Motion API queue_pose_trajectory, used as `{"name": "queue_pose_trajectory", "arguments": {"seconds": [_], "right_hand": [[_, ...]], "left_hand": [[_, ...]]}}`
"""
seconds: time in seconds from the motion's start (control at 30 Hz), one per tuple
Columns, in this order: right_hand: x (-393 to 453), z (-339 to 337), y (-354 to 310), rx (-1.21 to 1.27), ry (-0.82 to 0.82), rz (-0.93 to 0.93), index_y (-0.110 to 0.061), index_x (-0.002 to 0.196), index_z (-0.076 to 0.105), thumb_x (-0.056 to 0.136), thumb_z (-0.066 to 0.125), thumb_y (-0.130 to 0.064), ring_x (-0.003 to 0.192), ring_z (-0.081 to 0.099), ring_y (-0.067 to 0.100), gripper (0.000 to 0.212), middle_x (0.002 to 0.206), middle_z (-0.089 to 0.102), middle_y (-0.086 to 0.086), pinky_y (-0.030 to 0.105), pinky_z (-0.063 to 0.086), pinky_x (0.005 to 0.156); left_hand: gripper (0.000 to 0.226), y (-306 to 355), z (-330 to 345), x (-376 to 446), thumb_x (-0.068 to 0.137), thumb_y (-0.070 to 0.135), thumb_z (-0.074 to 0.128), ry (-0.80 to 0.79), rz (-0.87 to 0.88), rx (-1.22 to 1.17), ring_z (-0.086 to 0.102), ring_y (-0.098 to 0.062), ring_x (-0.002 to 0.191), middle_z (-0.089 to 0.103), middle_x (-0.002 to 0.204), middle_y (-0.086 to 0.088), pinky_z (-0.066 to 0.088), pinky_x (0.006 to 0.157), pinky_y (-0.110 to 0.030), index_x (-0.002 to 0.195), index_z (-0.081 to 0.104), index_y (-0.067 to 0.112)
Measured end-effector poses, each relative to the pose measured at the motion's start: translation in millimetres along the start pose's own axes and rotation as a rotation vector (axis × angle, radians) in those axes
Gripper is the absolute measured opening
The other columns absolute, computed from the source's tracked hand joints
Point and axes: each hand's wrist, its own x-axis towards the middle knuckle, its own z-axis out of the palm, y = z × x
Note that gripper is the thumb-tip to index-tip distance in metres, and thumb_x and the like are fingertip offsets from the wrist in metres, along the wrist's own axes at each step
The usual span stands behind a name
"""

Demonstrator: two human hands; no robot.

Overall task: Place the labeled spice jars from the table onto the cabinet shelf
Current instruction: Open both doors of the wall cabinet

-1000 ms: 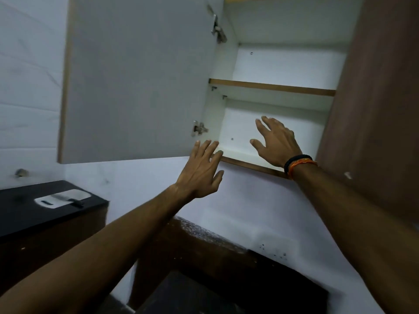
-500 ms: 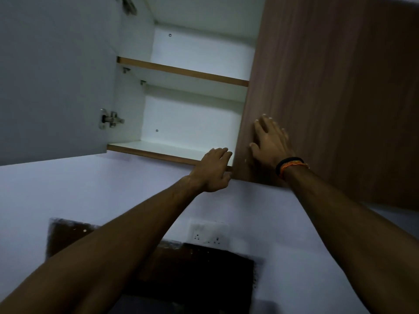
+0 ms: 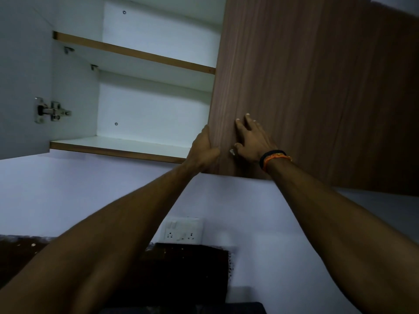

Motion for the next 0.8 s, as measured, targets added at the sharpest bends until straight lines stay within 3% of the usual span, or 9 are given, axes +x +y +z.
{"name": "queue_pose_trajectory", "arguments": {"seconds": [0.1,0.23,0.3,0.4,0.5,0.6,0.67,0.8], "right_hand": [[0,5,-5,0.033,-0.065,0.035,-0.024,0.161,0.000,0.095,0.057,-0.042,0.154,0.001,0.036,0.089,0.167,-0.017,0.008,0.059,0.019,0.121],[-5,5,-12,0.058,-0.091,0.058,-0.025,0.160,0.000,0.097,0.054,-0.038,0.154,0.003,0.036,0.084,0.167,-0.016,0.010,0.058,0.020,0.121],[-10,2,-15,0.066,-0.071,0.064,-0.024,0.160,0.002,0.098,0.053,-0.038,0.154,0.005,0.037,0.082,0.167,-0.014,0.012,0.058,0.022,0.121],[-18,-5,-20,0.081,0.044,0.062,-0.020,0.161,0.004,0.102,0.047,-0.040,0.153,0.008,0.036,0.075,0.167,-0.009,0.014,0.055,0.021,0.122],[-24,-17,-26,0.130,0.162,0.038,-0.020,0.161,0.003,0.106,0.036,-0.044,0.154,0.004,0.036,0.069,0.167,-0.008,0.015,0.056,0.017,0.123],[-32,-35,-31,0.212,0.268,0.036,-0.022,0.161,0.002,0.106,0.032,-0.048,0.154,0.002,0.035,0.068,0.168,-0.007,0.012,0.057,0.015,0.123],[-40,-46,-33,0.267,0.358,0.054,-0.022,0.161,0.002,0.105,0.033,-0.051,0.155,0.003,0.033,0.070,0.168,-0.006,0.010,0.056,0.014,0.123],[-60,-65,-35,0.384,0.493,0.091,-0.021,0.161,0.006,0.100,0.040,-0.059,0.154,0.007,0.031,0.079,0.169,0.001,0.009,0.051,0.012,0.125]], "left_hand": [[0.072,4,0,7,0.090,0.006,0.065,-0.022,-0.132,-0.126,0.051,-0.030,0.125,0.047,0.143,-0.013,0.051,0.102,-0.049,0.152,0.028,0.012],[0.063,15,-8,7,0.084,-0.001,0.062,-0.052,-0.271,-0.359,0.057,-0.029,0.113,0.055,0.133,-0.014,0.055,0.074,-0.035,0.142,0.040,0.011],[0.064,19,-13,2,0.082,-0.004,0.062,-0.058,-0.293,-0.423,0.058,-0.030,0.112,0.057,0.131,-0.013,0.054,0.072,-0.034,0.141,0.043,0.010],[0.064,22,-14,-12,0.086,-0.006,0.061,-0.050,-0.242,-0.418,0.061,-0.025,0.106,0.058,0.131,-0.010,0.057,0.073,-0.035,0.145,0.043,0.011],[0.061,27,-12,-26,0.087,-0.007,0.063,-0.009,-0.163,-0.421,0.065,-0.025,0.103,0.063,0.124,-0.010,0.062,0.083,-0.042,0.144,0.047,0.009],[0.058,37,-8,-44,0.087,-0.004,0.066,-0.011,-0.072,-0.441,0.065,-0.025,0.107,0.062,0.114,-0.001,0.061,0.081,-0.034,0.139,0.046,0.010],[0.057,46,-4,-59,0.089,0.000,0.066,-0.040,0.000,-0.432,0.062,-0.023,0.110,0.058,0.123,-0.004,0.060,0.082,-0.031,0.138,0.040,0.013],[0.052,64,9,-84,0.095,0.005,0.061,-0.092,0.150,-0.372,0.061,-0.026,0.115,0.056,0.131,-0.009,0.058,0.092,-0.041,0.135,0.031,0.015]]}}
